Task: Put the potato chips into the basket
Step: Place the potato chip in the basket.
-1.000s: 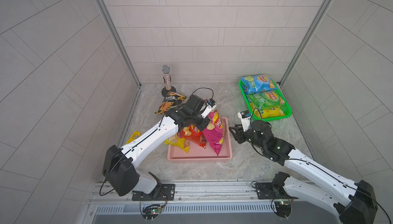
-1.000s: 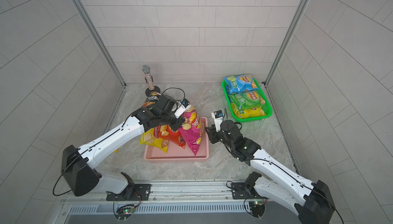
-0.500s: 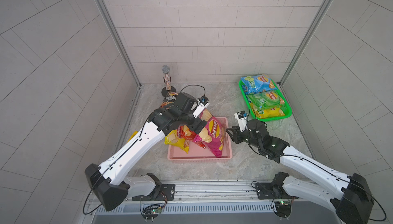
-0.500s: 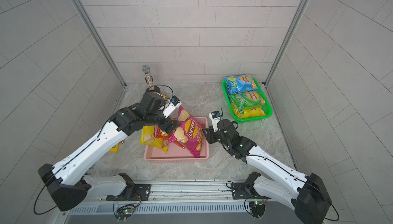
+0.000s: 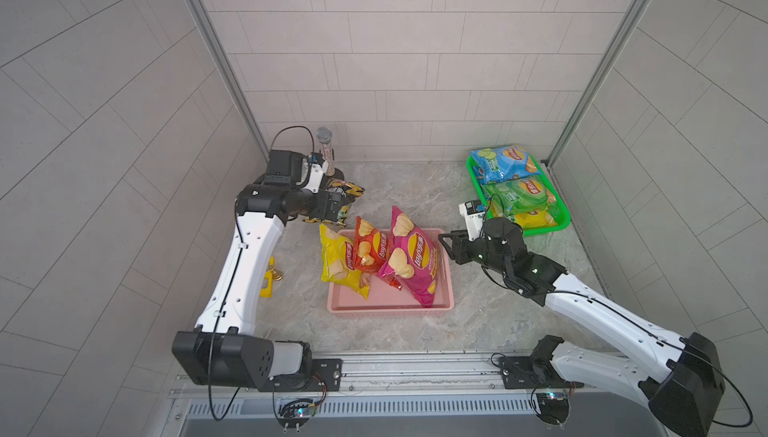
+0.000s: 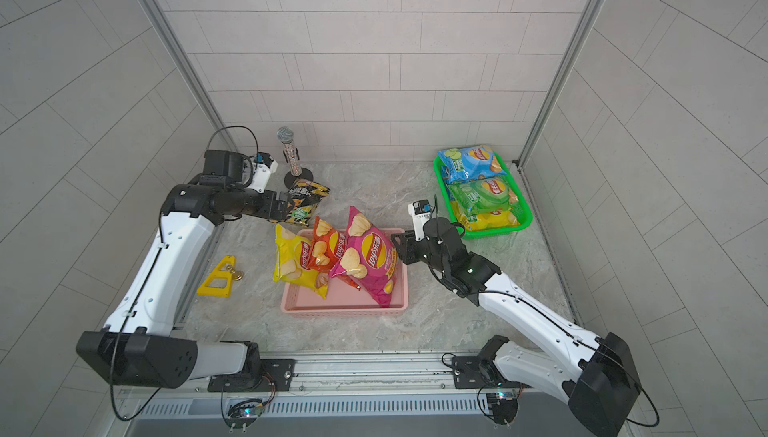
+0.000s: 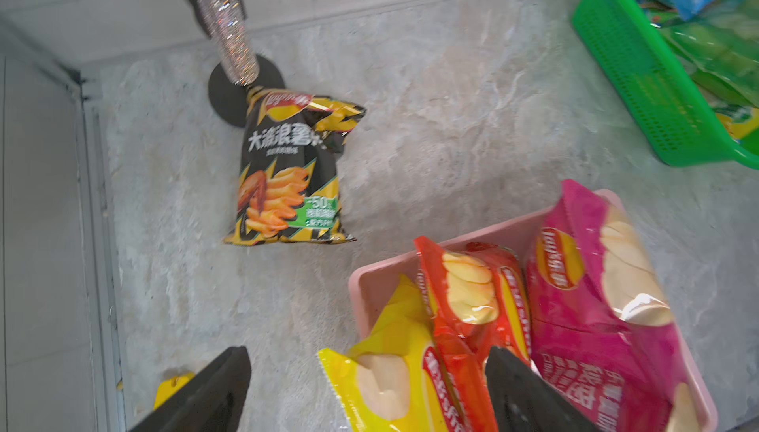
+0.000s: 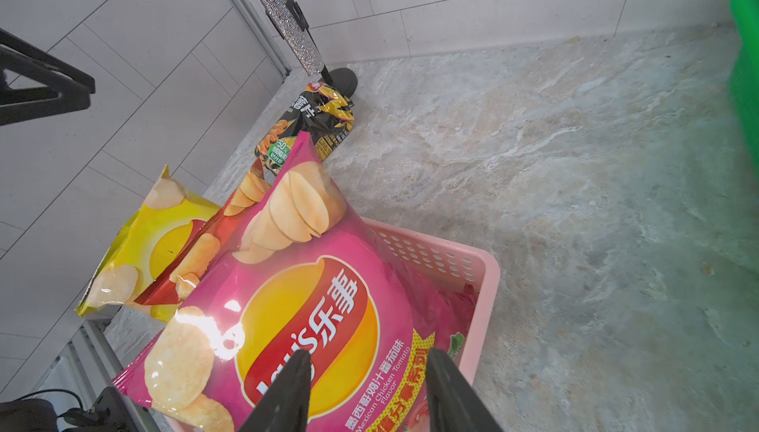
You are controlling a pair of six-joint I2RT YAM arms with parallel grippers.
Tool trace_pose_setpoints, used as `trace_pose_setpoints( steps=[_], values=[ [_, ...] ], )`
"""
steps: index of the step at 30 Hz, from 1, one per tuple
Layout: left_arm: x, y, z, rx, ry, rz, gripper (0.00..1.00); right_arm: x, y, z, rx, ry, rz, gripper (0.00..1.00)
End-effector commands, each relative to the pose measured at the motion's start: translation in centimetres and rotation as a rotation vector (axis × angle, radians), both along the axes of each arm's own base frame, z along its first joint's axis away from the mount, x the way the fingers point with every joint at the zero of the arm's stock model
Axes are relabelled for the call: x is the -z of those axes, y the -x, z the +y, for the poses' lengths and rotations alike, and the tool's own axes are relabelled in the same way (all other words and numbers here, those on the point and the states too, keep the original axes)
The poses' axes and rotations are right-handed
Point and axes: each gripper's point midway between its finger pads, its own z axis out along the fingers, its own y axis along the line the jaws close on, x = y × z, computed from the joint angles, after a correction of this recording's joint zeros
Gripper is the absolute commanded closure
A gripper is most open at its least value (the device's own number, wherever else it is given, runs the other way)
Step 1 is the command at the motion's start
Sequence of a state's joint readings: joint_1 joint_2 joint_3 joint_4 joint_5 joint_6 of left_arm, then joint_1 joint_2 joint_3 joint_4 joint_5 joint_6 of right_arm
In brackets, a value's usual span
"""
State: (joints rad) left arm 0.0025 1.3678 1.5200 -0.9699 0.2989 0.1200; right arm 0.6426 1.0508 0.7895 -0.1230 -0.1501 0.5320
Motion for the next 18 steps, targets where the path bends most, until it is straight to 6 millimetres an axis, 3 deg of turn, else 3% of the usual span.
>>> trace_pose_setpoints(
  steps=[1,5,11,18],
  values=[
    [1.4,0.4,2.9,-0.078,0.043,0.077,0.04,0.8,0.9,0.3,-0.035,-0.01,0.038,0.5],
    [4.1,-1.0,6.1,-0.142,0.113,0.182,0.06,0.6,1.2,-0.6,-0.012,-0.014,0.002,0.49],
    [9.1,-4.3,7.1,-0.102,0.14,0.277,0.09,1.1,1.2,-0.7,-0.006,-0.016,0.002,0.48],
    [13.5,-9.3,8.8,-0.117,0.236,0.284,0.15,1.2,1.1,-0.4,-0.014,-0.013,0.003,0.48]
  ],
)
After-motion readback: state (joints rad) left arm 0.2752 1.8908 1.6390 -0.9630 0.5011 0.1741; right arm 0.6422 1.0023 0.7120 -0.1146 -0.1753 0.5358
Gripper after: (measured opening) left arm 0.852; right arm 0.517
